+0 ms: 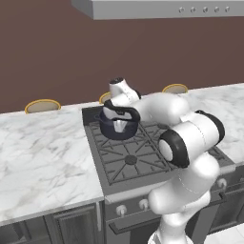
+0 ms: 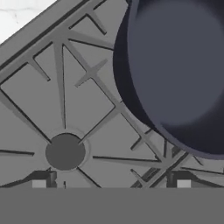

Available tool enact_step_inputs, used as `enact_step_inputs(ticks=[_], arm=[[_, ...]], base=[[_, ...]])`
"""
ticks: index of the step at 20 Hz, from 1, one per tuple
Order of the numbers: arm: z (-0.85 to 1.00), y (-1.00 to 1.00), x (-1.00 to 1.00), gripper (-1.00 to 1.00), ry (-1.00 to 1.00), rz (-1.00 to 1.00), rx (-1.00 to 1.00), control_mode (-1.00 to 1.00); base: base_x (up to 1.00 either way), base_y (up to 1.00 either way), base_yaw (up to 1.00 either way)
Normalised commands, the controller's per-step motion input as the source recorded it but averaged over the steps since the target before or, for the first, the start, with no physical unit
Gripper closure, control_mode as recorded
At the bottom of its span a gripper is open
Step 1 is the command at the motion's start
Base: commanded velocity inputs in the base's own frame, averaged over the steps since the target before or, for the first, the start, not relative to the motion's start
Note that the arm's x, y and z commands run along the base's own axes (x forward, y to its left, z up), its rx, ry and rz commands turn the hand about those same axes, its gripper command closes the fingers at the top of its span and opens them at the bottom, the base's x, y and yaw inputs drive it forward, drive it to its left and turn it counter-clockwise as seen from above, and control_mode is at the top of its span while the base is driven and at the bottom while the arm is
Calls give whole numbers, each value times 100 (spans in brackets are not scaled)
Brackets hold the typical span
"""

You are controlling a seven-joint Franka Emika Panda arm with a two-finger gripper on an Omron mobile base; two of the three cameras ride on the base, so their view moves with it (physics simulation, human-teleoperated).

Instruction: Move the pot and pan from the stove into the sink.

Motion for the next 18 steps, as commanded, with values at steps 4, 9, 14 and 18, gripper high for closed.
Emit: enact_step_inputs(ticks=[4,9,14,18], arm=[[-16,4,49,-100,3,3,0,-100],[-21,5,47,-100,3,2,0,-100],[-33,4,31,-100,6,2,0,-100],[-29,3,41,-100,4,2,0,-100]], base=[[0,0,0],[0,0,0],[0,0,0],[0,0,0]])
